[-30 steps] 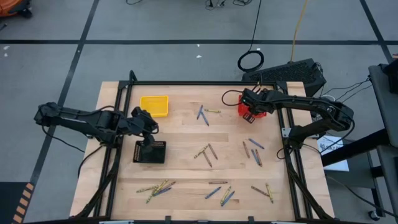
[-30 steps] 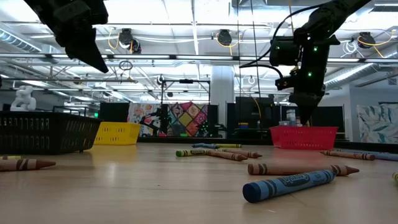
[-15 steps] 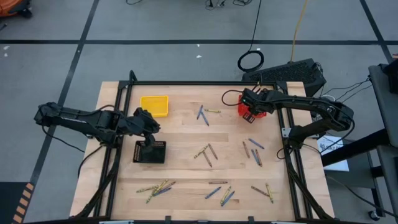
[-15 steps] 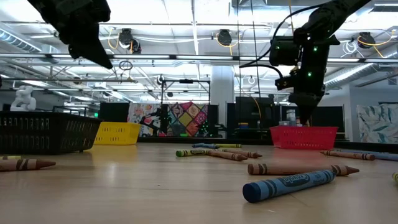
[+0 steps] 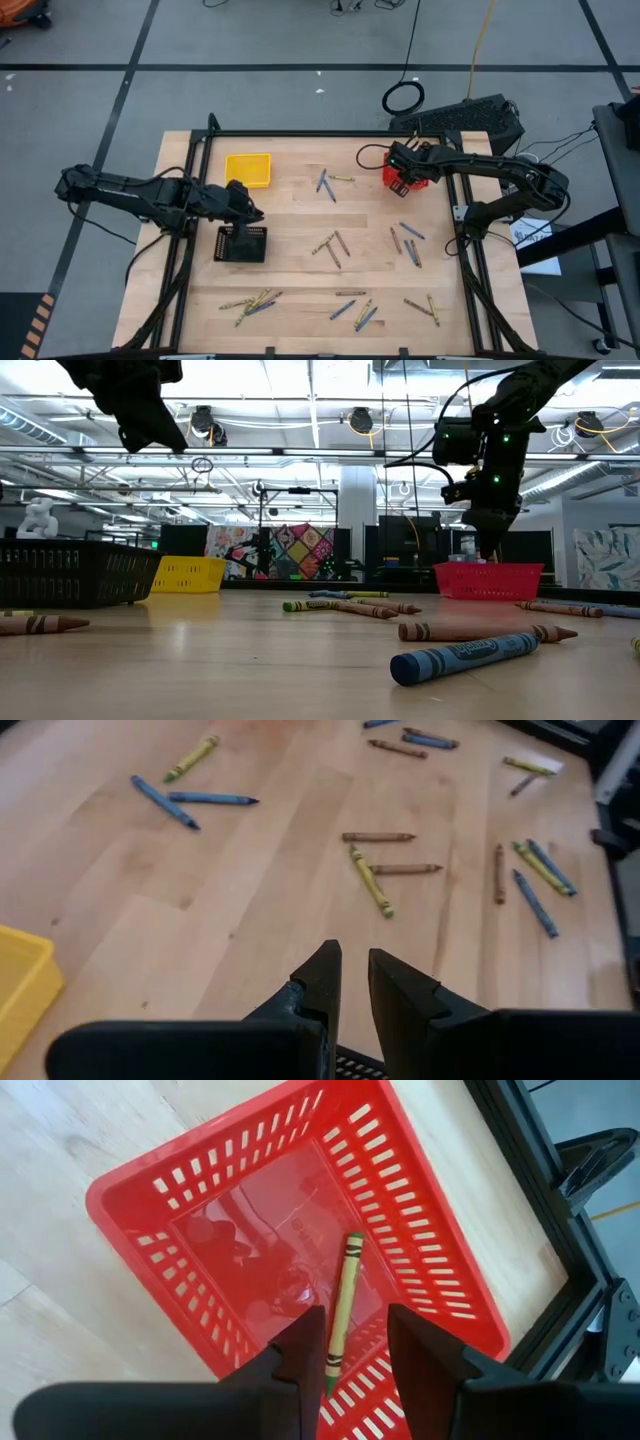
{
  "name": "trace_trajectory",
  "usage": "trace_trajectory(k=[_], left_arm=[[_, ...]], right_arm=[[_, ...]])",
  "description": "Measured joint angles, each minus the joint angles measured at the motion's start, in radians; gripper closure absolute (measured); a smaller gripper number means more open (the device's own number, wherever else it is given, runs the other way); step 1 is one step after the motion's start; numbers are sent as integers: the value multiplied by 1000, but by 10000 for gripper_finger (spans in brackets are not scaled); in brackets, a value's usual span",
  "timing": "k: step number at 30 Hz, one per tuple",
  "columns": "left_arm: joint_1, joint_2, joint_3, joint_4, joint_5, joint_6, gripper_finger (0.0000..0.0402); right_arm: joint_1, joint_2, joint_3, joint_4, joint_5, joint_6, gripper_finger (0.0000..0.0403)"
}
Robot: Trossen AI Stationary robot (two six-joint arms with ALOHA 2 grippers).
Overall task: Sort crayons
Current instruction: Put the brown crayon into the black bin
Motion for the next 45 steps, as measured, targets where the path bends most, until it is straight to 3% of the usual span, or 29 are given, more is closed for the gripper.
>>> trace_trajectory(k=[9,20,29,45], left_arm=[[0,0,0,40,87,52,339],[-14,54,0,44,130,68,271],[-121,186,0,41,126,-162,270],[-468,378,0,39,146,-669,270]], right_arm=[[0,0,0,2,61,15,304],[0,0,0,2,61,19,304],[0,0,0,1,60,34,304],[0,0,0,-33,60,68,305]])
